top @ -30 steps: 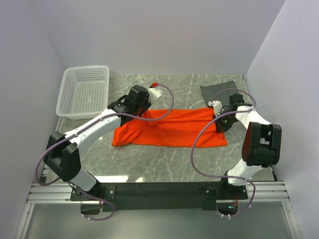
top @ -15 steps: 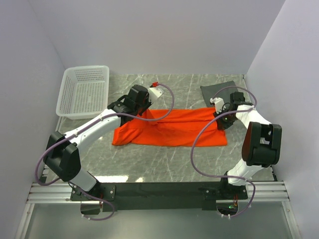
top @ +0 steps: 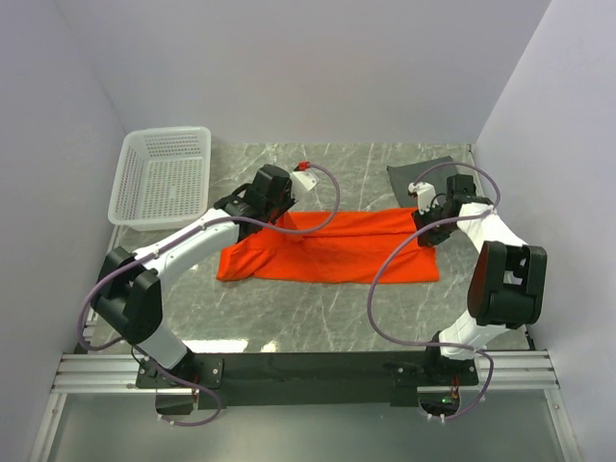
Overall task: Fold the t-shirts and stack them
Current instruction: Fold the tshirt
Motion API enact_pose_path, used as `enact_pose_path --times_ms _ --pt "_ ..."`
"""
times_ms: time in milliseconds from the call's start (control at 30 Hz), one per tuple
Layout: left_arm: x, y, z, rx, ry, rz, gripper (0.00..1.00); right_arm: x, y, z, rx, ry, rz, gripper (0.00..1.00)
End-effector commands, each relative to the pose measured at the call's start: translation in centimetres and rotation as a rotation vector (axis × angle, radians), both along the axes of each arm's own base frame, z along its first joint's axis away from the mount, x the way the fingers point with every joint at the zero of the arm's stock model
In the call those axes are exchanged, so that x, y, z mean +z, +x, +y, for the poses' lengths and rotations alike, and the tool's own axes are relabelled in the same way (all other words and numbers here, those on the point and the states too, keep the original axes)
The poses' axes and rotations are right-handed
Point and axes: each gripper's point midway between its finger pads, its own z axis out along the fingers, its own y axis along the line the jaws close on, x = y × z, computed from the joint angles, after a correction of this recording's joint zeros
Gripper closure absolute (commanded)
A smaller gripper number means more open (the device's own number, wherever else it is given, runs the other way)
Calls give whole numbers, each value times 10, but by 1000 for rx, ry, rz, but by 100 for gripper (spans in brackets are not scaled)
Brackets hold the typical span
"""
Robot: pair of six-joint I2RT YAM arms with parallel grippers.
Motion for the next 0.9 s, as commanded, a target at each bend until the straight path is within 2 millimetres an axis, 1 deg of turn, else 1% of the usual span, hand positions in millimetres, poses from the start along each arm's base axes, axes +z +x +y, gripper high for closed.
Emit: enact_pose_path --times_ms 0,200,467,500,567,600,700,767,800,867 --pt "17 17 -6 -1 -3 -67 99 39 17 11 14 49 -124 74" --pt "12 24 -12 -34 23 -79 99 40 15 15 25 67 -130 73" --pt "15 42 -21 -87 37 -143 99 35 12 19 29 87 -116 73" --pt "10 45 -20 -88 40 -131 99 35 12 19 30 89 -113 73" --pt "8 48 -22 -90 29 -123 99 34 10 20 31 90 -109 73" --pt "2 50 -22 -92 29 -111 99 35 11 20 34 92 -113 72" --pt "-8 53 -22 -93 22 -92 99 34 10 21 36 95 -110 72" --pt "-11 56 -22 -91 20 -87 99 34 10 21 39 97 -109 72" --pt "-16 57 -22 -88 21 -74 99 34 9 22 41 99 -106 72" --pt "-18 58 -21 -78 21 -70 99 34 9 22 41 100 -107 72"
